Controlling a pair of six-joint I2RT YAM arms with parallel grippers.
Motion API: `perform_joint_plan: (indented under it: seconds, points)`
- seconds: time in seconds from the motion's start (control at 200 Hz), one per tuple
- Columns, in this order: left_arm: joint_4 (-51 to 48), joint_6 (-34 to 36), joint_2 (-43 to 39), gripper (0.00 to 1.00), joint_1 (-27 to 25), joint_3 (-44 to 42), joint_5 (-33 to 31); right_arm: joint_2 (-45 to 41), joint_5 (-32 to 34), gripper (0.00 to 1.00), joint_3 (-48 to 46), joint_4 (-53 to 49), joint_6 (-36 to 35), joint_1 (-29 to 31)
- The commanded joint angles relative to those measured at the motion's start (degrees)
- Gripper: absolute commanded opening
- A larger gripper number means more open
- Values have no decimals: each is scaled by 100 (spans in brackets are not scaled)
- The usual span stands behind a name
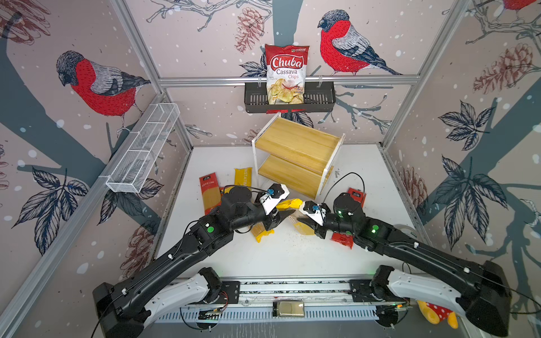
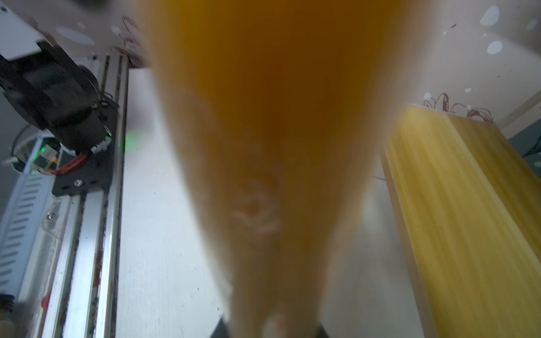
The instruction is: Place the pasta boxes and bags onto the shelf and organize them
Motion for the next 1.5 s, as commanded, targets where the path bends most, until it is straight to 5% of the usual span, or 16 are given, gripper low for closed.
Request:
perform_joint_plan:
  seconds: [0.0, 0.34, 0.79, 0.925, 1.211, 1.496]
  points:
    - [-840, 243, 171, 59, 1, 175, 112, 138, 118, 2, 342, -82, -435, 20]
    - [-1501, 483, 583, 57, 90, 312, 420, 725, 422, 0, 1205, -1061, -1035, 258]
    - [-1311, 676, 702, 21, 251, 168, 1055, 792, 442, 3, 1516, -1123, -1269, 271]
    - [-1358, 758, 593, 0, 246, 187, 1220, 716, 560, 15, 1441, -1060, -1180, 269]
    - [-970, 653, 411, 0, 294, 145, 658, 132, 699, 54, 974, -533, -851, 220]
    - [-968, 509, -220, 0, 784, 205, 1289, -1074, 52, 61, 344, 974, 489, -725]
